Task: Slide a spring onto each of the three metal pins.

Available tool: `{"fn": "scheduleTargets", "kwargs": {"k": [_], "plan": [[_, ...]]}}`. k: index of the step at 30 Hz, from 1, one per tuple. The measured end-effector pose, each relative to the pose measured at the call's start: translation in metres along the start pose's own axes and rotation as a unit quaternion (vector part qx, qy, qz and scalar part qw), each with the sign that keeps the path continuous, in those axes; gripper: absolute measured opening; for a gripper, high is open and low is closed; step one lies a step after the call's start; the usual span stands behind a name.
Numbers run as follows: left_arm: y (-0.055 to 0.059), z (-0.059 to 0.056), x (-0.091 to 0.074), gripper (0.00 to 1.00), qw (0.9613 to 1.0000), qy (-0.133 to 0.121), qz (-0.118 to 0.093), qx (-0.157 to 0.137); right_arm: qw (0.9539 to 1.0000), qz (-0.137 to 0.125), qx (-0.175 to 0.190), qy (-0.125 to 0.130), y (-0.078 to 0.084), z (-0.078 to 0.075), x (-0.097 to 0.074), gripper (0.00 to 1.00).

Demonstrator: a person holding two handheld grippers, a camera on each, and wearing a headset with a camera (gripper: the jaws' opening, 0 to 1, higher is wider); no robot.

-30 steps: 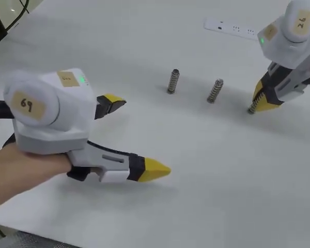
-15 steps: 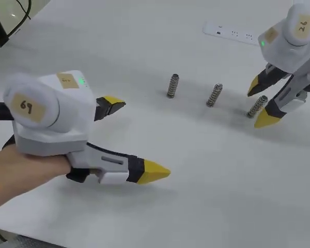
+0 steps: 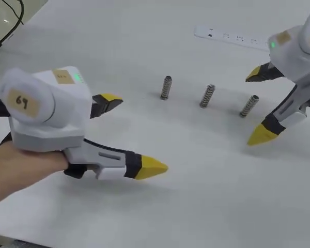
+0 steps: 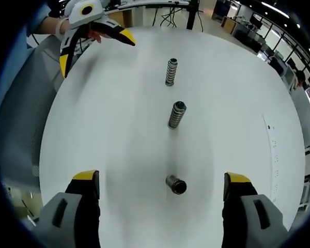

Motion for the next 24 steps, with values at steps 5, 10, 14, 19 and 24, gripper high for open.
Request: {"fn": "scheduleTargets", "kwargs": {"k": [5,10,14,19,24], "plan": [[-0.002,-0.001,-0.001,0.93,1.0000,0.000,-0.001,0.002,0.9995,-0.018,0.024,0.012,0.005,0.009,-0.001,1.00],[-0.004,-0.002,-0.004,0.93,1.0000,0.001,-0.001,0.005,0.9963,-0.052,0.054,0.041,0.010,0.019,-0.008,0.97],[-0.006,-0.003,-0.008,0.93,1.0000,0.001,-0.001,0.007,0.9888,-0.093,0.104,0.053,0.013,0.028,-0.019,1.00],[-0.007,-0.001,-0.013,0.94,1.0000,-0.002,-0.002,0.007,0.9826,-0.114,0.130,0.068,0.020,0.049,-0.031,1.00],[-0.009,0.001,-0.020,0.95,0.9999,-0.008,-0.003,0.006,0.9709,-0.136,0.173,0.093,0.029,0.070,-0.038,1.00]]}}
Point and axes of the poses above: the centre of the closed fingertips' face, and the gripper's own axes: x roughly forward along the fingers, z roughly to its left, y roughly out of its underside, the point moved 6 cm from there along -x, roughly backward along the fingers, and after that the axes turned 15 degrees about z, right-handed, at the moved point
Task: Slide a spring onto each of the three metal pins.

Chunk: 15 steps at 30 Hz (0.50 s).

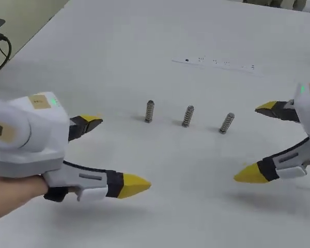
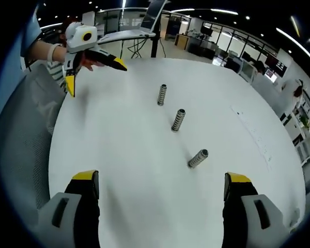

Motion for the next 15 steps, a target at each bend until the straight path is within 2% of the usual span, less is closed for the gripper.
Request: {"fn": "scheduleTargets", "kwargs": {"k": [4,8,10,11,12,15], "plan": [[-0.001,-0.001,-0.005,0.96,1.0000,-0.001,0.001,0.004,0.9981,-0.026,0.056,0.006,0.009,0.010,-0.009,1.00],[-0.001,-0.002,-0.008,0.98,1.0000,-0.002,0.004,0.006,0.9954,-0.033,0.090,0.008,0.019,0.019,-0.016,1.00],[-0.001,-0.002,-0.010,0.98,1.0000,-0.003,0.006,0.005,0.9925,-0.040,0.114,0.018,0.024,0.022,-0.020,1.00],[-0.001,-0.002,-0.011,0.98,1.0000,-0.004,0.007,0.005,0.9912,-0.034,0.125,0.029,0.029,0.023,-0.022,1.00],[-0.001,-0.001,-0.013,0.98,1.0000,-0.006,0.007,0.004,0.9910,-0.037,0.125,0.030,0.032,0.026,-0.022,1.00],[-0.002,0.000,-0.018,0.98,0.9999,-0.013,0.004,-0.010,0.9838,-0.058,0.167,0.032,0.038,0.032,-0.024,1.00]]}}
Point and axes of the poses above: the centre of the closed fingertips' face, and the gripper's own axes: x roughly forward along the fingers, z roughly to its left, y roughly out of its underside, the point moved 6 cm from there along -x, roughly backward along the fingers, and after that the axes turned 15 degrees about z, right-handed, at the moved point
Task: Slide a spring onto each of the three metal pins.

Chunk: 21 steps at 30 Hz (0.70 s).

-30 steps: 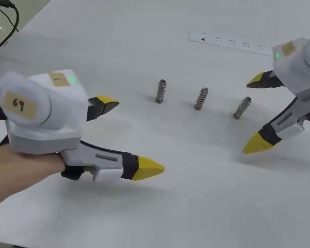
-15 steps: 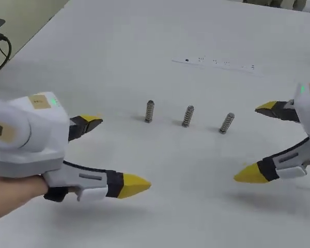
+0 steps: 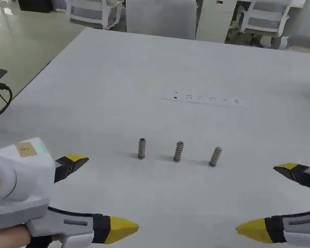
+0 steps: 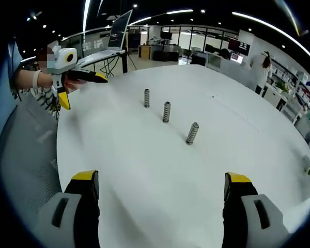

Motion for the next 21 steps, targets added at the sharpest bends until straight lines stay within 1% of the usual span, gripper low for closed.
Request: {"fn": "scheduleTargets", "kwargs": {"k": [2,4,5,6,7,8,9,11,13,15,17,18,21], "plan": [[-0.002,-0.001,-0.003,0.98,1.0000,-0.002,0.000,-0.004,1.0000,0.000,0.004,0.005,0.005,0.001,-0.001,1.00],[-0.003,-0.001,-0.004,0.98,1.0000,-0.002,-0.002,-0.006,0.9995,-0.001,0.031,0.008,0.008,0.002,-0.002,1.00],[-0.003,0.000,-0.004,0.98,1.0000,-0.003,-0.004,-0.007,0.9988,-0.010,0.047,0.007,0.007,0.003,-0.003,1.00],[-0.002,0.001,-0.005,0.98,0.9999,-0.005,-0.005,-0.009,0.9983,-0.023,0.053,0.005,0.005,0.005,-0.005,1.00],[-0.002,0.003,-0.005,0.98,0.9999,-0.005,0.000,-0.013,0.9979,-0.032,0.057,0.006,0.005,0.009,-0.008,1.00],[-0.003,0.004,-0.005,0.98,0.9999,-0.007,0.002,-0.013,0.9982,-0.027,0.053,0.006,0.009,0.012,-0.010,1.00],[-0.004,0.006,-0.006,0.98,0.9998,-0.017,0.003,-0.008,0.9982,-0.025,0.054,0.006,0.011,0.016,-0.013,1.00],[-0.008,0.006,-0.009,0.98,0.9998,-0.014,-0.008,-0.013,0.9981,-0.028,0.055,0.007,0.015,0.021,-0.016,1.00],[-0.009,0.005,-0.010,0.98,0.9997,-0.017,-0.011,-0.012,0.9975,-0.026,0.064,0.012,0.020,0.022,-0.017,1.00],[-0.007,0.005,-0.010,0.98,0.9997,-0.020,-0.012,-0.007,0.9970,-0.030,0.071,0.013,0.024,0.026,-0.020,1.00],[-0.004,0.004,-0.008,0.98,0.9997,-0.018,-0.009,-0.012,0.9971,-0.029,0.068,0.017,0.026,0.029,-0.022,1.00],[-0.002,0.002,-0.008,0.98,0.9997,-0.018,-0.008,-0.013,0.9971,-0.028,0.067,0.020,0.028,0.030,-0.024,1.00],[0.002,-0.002,-0.008,0.98,0.9998,-0.017,-0.003,-0.013,0.9958,-0.037,0.081,0.020,0.030,0.032,-0.027,1.00]]}}
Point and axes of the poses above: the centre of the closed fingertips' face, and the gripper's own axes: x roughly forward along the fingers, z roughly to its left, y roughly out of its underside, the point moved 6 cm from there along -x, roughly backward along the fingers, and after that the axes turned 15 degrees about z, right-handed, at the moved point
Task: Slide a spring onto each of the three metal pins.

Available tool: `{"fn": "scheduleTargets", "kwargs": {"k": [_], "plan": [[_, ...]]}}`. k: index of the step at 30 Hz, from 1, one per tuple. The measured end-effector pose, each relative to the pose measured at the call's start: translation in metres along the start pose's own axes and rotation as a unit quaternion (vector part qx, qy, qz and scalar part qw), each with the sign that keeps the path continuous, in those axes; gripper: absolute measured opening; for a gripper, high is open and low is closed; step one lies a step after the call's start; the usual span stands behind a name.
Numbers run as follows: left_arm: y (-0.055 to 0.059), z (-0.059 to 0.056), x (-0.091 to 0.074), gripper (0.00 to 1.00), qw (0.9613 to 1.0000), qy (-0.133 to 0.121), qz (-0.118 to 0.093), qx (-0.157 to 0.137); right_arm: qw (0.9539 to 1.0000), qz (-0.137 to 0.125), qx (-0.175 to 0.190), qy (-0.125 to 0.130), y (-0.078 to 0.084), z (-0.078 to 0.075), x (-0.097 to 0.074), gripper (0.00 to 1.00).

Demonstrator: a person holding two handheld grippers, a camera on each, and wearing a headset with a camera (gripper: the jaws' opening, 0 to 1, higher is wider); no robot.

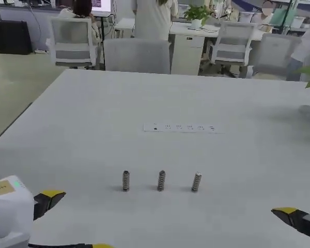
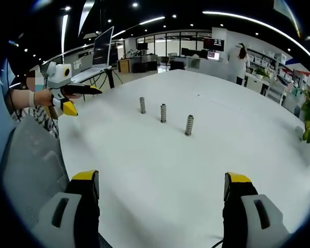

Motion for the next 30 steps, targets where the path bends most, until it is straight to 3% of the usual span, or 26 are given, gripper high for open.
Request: {"fn": "scheduleTargets", "kwargs": {"k": [17,21,30], "plan": [[0.002,-0.012,-0.003,0.98,0.9999,0.000,-0.011,-0.004,0.9999,-0.010,-0.012,-0.003,-0.002,0.013,0.001,1.00],[0.003,-0.009,0.000,0.98,0.9999,-0.001,-0.012,-0.005,0.9998,-0.020,-0.005,-0.002,-0.003,0.012,-0.001,1.00],[0.008,-0.005,0.003,0.98,0.9998,-0.008,-0.009,-0.016,0.9999,-0.011,-0.008,-0.003,-0.001,0.011,0.001,1.00]]}}
Point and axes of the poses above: the centre of the closed fingertips' face, and the gripper's own axes: x roughly forward along the fingers, z roughly to its left, y roughly out of its underside, the point moved 6 cm from there along -x, roughly backward along the fingers, and after that the axes turned 15 degrees about z, right-handed, at the moved point
